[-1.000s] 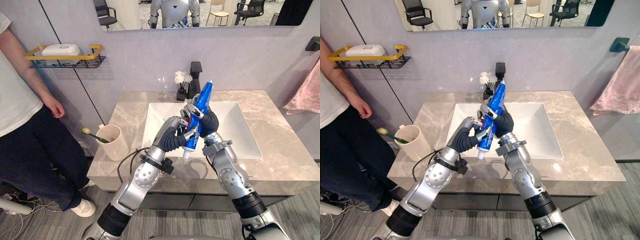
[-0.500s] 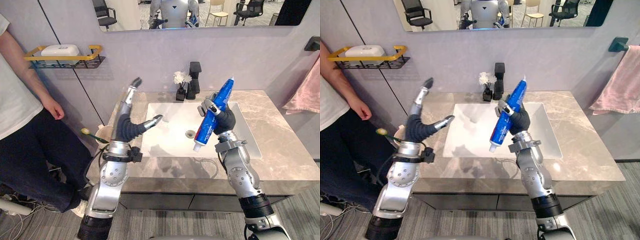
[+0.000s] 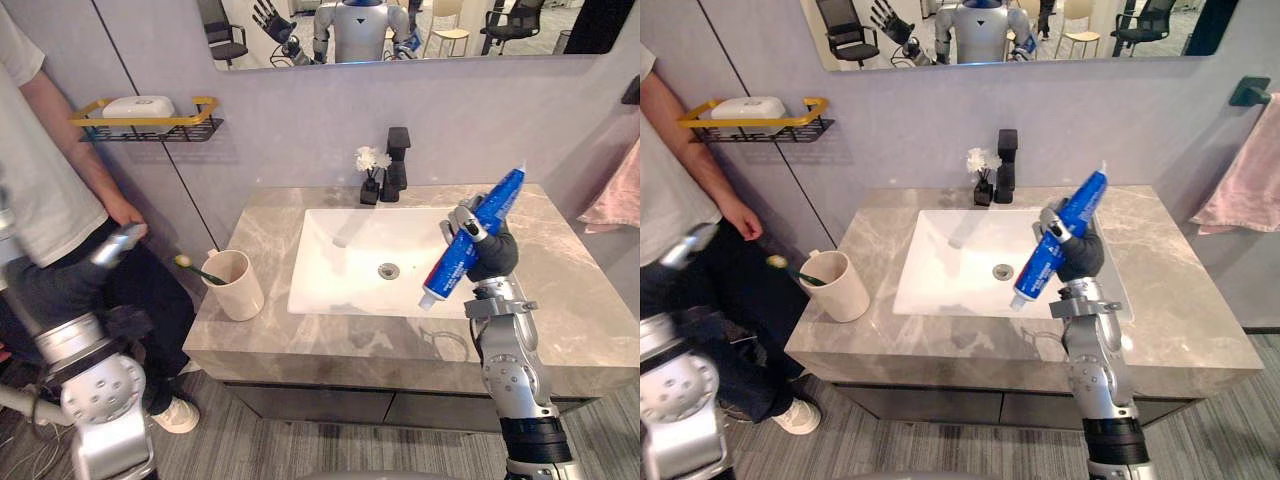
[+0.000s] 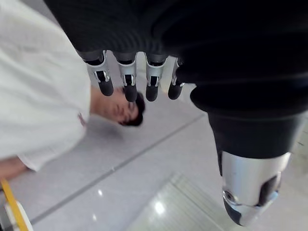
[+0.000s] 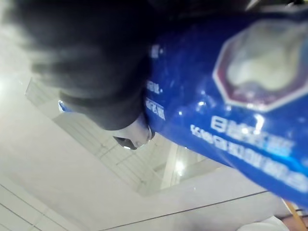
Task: Organize washtable
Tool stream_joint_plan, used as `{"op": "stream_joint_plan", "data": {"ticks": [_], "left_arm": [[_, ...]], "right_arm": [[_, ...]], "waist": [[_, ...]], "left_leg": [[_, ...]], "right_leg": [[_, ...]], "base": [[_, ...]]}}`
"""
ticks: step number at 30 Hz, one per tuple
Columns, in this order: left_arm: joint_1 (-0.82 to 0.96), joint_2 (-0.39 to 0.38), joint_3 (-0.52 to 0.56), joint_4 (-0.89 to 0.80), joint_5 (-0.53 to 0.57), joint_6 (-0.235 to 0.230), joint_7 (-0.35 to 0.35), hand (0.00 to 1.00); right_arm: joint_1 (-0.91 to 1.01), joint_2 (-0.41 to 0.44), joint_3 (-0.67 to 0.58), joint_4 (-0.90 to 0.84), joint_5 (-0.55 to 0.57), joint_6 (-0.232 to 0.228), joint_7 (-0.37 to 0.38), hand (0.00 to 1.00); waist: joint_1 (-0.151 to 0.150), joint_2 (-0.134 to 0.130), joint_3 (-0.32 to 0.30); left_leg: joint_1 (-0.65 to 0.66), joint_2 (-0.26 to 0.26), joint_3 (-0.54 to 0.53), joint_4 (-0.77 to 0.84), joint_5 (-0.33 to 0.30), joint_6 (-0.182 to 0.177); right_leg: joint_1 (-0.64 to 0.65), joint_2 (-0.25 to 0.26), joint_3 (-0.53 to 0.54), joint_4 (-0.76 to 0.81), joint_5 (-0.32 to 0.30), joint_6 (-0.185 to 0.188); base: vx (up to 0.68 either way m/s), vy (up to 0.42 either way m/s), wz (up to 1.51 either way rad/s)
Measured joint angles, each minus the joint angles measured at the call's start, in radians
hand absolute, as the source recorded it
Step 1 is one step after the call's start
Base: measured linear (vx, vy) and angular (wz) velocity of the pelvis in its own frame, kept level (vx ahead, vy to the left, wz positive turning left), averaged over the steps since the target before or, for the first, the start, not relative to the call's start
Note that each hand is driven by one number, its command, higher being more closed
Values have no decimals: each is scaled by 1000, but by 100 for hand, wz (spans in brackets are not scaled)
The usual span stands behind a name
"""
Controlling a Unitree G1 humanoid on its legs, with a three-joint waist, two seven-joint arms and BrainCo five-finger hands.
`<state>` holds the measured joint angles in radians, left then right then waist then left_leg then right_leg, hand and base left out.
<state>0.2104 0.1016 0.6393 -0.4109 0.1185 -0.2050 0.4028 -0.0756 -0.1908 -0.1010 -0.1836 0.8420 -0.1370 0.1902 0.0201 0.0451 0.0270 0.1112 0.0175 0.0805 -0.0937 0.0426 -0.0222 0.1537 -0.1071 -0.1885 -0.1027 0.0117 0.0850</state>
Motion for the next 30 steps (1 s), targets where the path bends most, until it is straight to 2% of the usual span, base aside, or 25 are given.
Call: {"op": "stream_joint_plan", "data": {"ticks": [5,10,17,23,27,30], "left_arm": [[66,-69,-16,287,-55,12,-26,0],[104,-115,-117,616,-63,69,-90,0],[106,-133,-244,1016,-33,106,-181,0],[106,-128,-356,1151,-22,114,-232,0],[102,-91,-411,1193,10,112,-270,0],[97,-76,-443,1208,12,112,-273,0]], "right_arm": [[0,30,-4,-1,-7,-17,-18,100],[2,35,-6,-42,-33,-45,-39,100],[3,36,2,-56,-78,-54,-46,100],[3,36,5,-56,-125,-55,-61,100],[2,35,32,-56,-189,-57,-85,100],[-3,35,33,-56,-252,-77,-116,100]], "waist": [[2,-8,-4],[2,-18,-6],[-3,-31,-1],[0,-44,6],[3,-45,6],[14,-47,8]], "left_leg": [[-4,-1,-8,0,0,0],[-12,0,-14,-1,-4,-5],[-16,1,-21,0,-3,-4],[-15,3,-24,0,-2,-3],[-13,5,-24,0,-2,-3],[-13,6,-26,0,-2,-3]], "right_leg": [[-1,-2,-3,0,-1,1],[-5,-4,-9,0,-5,1],[-6,-3,-18,3,-10,0],[-5,-1,-18,4,-10,0],[-1,0,-19,4,-10,0],[0,1,-21,4,-10,0]], "base": [[-6,-4,2],[-5,-4,2],[-1,-8,3],[0,0,0],[-32,-14,1],[-23,-10,1]]}}
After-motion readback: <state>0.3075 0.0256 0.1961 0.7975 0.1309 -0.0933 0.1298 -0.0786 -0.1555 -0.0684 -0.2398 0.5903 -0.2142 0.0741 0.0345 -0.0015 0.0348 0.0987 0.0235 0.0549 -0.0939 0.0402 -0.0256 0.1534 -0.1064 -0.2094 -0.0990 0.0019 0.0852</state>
